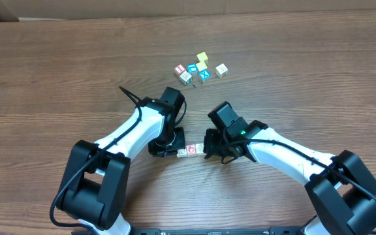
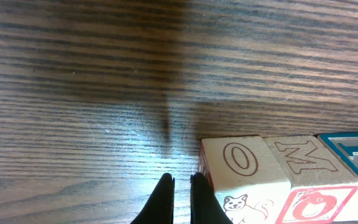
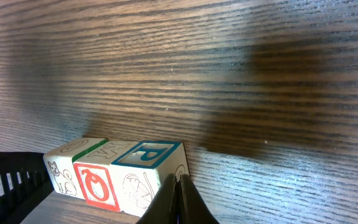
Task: Flip 3 blocks
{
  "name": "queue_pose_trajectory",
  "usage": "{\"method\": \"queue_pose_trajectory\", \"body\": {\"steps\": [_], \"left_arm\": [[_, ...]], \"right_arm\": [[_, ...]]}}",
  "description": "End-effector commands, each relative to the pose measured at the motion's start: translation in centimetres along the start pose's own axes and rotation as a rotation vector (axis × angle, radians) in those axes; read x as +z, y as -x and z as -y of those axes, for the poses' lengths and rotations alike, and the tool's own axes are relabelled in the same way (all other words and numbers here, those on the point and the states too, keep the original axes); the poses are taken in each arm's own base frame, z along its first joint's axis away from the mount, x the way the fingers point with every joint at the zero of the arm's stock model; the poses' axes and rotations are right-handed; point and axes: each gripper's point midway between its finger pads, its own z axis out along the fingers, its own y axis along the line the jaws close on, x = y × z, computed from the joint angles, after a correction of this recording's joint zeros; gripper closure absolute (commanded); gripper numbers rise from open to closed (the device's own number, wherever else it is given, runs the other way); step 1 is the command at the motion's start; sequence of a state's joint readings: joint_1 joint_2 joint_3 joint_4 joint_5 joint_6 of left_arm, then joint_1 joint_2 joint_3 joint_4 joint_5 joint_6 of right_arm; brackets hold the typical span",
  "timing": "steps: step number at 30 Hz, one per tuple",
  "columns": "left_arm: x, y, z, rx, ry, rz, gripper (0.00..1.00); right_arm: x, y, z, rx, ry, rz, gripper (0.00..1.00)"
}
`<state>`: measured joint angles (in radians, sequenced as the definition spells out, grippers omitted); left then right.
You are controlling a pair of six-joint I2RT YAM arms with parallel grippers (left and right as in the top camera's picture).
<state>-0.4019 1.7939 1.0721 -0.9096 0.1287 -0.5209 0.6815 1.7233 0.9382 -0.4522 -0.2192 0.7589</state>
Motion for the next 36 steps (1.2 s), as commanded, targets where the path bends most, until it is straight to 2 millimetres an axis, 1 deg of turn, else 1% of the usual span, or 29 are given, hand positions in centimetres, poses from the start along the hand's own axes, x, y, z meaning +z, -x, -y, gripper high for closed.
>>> {"method": "queue_pose_trajectory", "body": {"steps": [1, 8, 13, 23, 28, 36], "left_arm": [[0.37, -0.27, -0.21, 0.004, 0.014, -0.007, 0.96], [0.37, -0.27, -0.23, 0.004, 0.014, -0.007, 0.96], [0.37, -0.27, -0.23, 0.004, 0.014, -0.007, 0.96], [0.37, -0.24, -0.21, 0.004, 0.014, -0.006, 0.96], [0.37, -0.03, -0.06, 0.005, 0.007, 0.002, 0.96], [0.36, 0.34, 0.20, 0.007, -0.004, 0.017, 0.96]], "right_arm": [[0.11, -0.16, 0.37, -0.004, -0.011, 0.009, 0.96], [0.11, -0.18, 0.47, -0.002, -0.015, 0.008, 0.96], [0.10, -0.02, 1.02, 0.034, -0.043, 0.022, 0.96], [0.13, -0.25, 0.92, 0.034, -0.035, 0.011, 0.96], [0.16, -0.86, 0.55, 0.054, -0.011, -0.023, 0.96], [0.19, -0.97, 0.60, 0.058, -0.011, -0.026, 0.96]]}}
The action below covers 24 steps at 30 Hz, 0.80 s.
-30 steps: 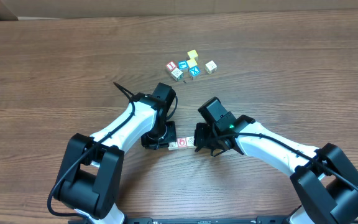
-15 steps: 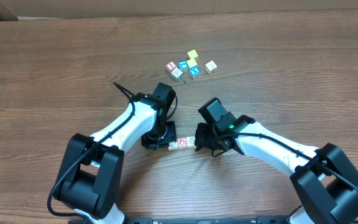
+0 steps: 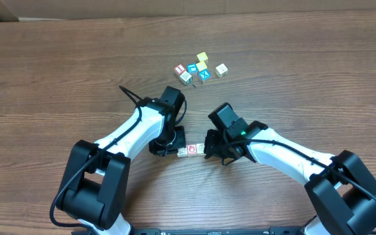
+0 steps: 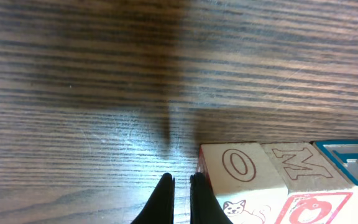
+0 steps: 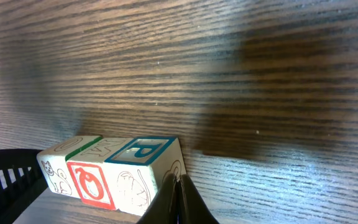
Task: Flip 3 blocks
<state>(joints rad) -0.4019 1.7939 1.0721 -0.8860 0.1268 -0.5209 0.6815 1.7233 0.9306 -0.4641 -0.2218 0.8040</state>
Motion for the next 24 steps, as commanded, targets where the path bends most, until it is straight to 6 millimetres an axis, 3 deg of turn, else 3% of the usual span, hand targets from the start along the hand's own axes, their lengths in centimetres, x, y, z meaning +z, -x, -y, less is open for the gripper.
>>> {"method": "queue_pose_trajectory", "body": {"steps": [1, 24], "left_arm": [[0.4, -0.1, 0.0, 0.004, 0.005, -0.002, 0.96], [0.1, 3.0, 1.8, 0.023, -0.069, 0.126, 0.96]], "right_arm": [[0.1, -0.5, 0.2, 0.010, 0.001, -0.012, 0.96], [0.1, 0.2, -0.7, 0.077, 0.036, 0.017, 0.96]]}}
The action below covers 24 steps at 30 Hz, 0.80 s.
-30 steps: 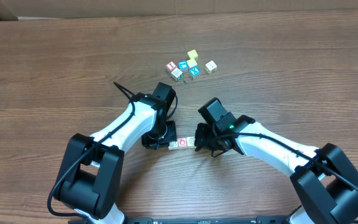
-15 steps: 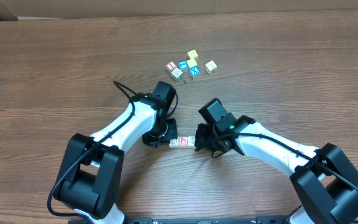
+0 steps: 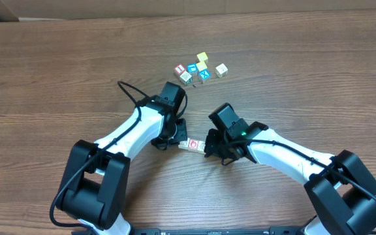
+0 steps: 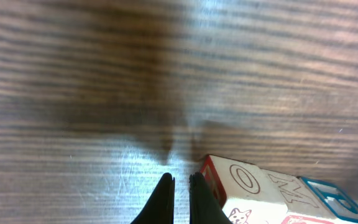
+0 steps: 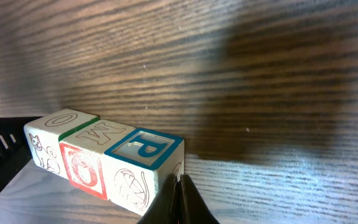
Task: Flip 3 blocks
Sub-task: 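Raise the left gripper and move it back over the block cluster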
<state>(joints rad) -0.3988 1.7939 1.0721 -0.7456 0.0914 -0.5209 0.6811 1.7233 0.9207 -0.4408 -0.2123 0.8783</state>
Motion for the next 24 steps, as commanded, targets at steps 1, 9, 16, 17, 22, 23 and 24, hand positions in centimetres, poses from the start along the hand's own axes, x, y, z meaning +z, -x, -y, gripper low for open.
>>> {"method": "queue_pose_trajectory", "body": {"steps": [1, 9, 16, 17, 22, 23, 24], "left_arm": [[0.4, -0.2, 0.8, 0.009, -0.035, -0.006, 0.96], [0.3, 1.4, 1.7, 0.018, -0.073, 0.061, 0.96], [0.1, 2.5, 2.4, 0.023, -0.099, 0.105, 0.96], [0.1, 2.6, 2.4, 0.024, -0.101, 0.110, 0.96], [0.0, 3.4, 2.8, 0.028, -0.115, 0.142, 0.96], [-0.1, 3.5, 2.9, 0.029, -0.119, 0.148, 0.96], [0.0, 3.7, 3.0, 0.029, -0.123, 0.154, 0.96]], "right_arm": [[-0.1, 0.0, -0.8, 0.005, 0.036, 0.002, 0.96], [-0.1, 0.5, -1.4, 0.076, 0.061, 0.020, 0.96], [-0.1, 0.7, -1.6, 0.168, 0.066, 0.030, 0.96], [-0.1, 0.8, -1.6, 0.186, 0.069, 0.030, 0.96], [-0.2, 1.0, -2.0, 0.254, 0.086, 0.037, 0.96], [-0.2, 1.1, -2.1, 0.269, 0.090, 0.038, 0.96], [-0.2, 1.1, -2.1, 0.287, 0.090, 0.039, 0.96]]}}
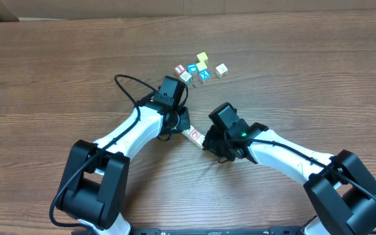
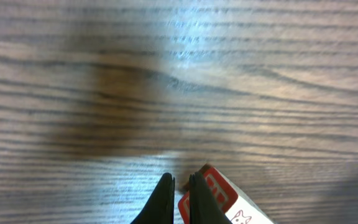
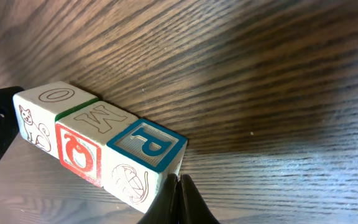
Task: Flip 3 blocks
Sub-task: 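Raise the left gripper and move it back over the block cluster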
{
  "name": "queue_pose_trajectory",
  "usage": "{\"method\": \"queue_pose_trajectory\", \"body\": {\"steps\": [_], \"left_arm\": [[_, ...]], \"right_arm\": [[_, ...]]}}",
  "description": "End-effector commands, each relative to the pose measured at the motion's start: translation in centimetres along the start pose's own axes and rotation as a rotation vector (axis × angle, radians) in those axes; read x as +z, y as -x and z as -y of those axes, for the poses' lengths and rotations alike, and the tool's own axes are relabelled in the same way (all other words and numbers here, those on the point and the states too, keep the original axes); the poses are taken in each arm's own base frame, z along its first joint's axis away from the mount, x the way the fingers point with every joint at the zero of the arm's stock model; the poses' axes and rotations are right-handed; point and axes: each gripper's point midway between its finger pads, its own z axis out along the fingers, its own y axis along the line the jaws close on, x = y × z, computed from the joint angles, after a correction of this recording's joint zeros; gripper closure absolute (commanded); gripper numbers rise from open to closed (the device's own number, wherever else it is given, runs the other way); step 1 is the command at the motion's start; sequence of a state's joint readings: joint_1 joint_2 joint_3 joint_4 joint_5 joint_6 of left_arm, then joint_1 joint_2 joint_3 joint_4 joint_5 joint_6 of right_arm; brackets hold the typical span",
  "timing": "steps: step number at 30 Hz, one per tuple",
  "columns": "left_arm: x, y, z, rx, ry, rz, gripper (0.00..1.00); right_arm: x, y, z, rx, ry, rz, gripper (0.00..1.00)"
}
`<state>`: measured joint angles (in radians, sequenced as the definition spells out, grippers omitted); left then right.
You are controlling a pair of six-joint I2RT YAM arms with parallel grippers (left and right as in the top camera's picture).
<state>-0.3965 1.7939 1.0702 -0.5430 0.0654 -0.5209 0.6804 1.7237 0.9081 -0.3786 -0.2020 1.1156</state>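
Three letter blocks form one row (image 1: 194,136), lying diagonally between my two grippers. In the right wrist view they read O (image 3: 42,102), M (image 3: 98,118) and P (image 3: 146,142), with a cat, a red picture and a ball of yarn on the side faces. My left gripper (image 1: 183,126) is shut, its tips against the red end face (image 2: 209,188) of the O block. My right gripper (image 3: 178,186) is shut too, its tips against the end of the P block. Neither gripper holds a block between its fingers.
A cluster of several loose letter blocks (image 1: 200,68) lies farther back on the wooden table (image 1: 305,78). The left arm's black cable (image 1: 126,88) loops over the table behind its wrist. The two arms meet at the table's middle.
The left gripper has moved farther up the table, and the row of blocks has swung from nearly level to diagonal. The left wrist view now faces the red end face instead of the O.
The row first lay level near the front, pinched end to end between both shut grippers. It stood much the same 1.6 s ago. By 0.8 s ago the left end had shifted back, and now the row lies diagonal, both grippers at its ends.
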Motion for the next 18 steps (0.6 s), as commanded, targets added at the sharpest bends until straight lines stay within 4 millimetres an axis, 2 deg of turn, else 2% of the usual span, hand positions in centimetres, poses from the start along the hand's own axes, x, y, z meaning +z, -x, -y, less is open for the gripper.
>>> {"method": "queue_pose_trajectory", "body": {"steps": [1, 8, 13, 18], "left_arm": [[0.4, -0.7, 1.1, 0.010, -0.051, -0.026, 0.96], [1.0, 0.0, 1.5, 0.013, -0.068, -0.003, 0.96], [1.1, 0.5, 1.0, 0.013, -0.037, 0.020, 0.96], [1.1, 0.5, 0.9, 0.013, -0.031, 0.026, 0.96]], "right_arm": [[-0.3, 0.1, -1.5, 0.085, 0.051, 0.006, 0.96], [-0.3, 0.2, -1.4, 0.238, 0.048, 0.009, 0.96], [-0.2, 0.2, -1.3, 0.312, 0.043, 0.006, 0.96], [-0.2, 0.2, -1.3, 0.313, 0.043, 0.006, 0.96]]}}
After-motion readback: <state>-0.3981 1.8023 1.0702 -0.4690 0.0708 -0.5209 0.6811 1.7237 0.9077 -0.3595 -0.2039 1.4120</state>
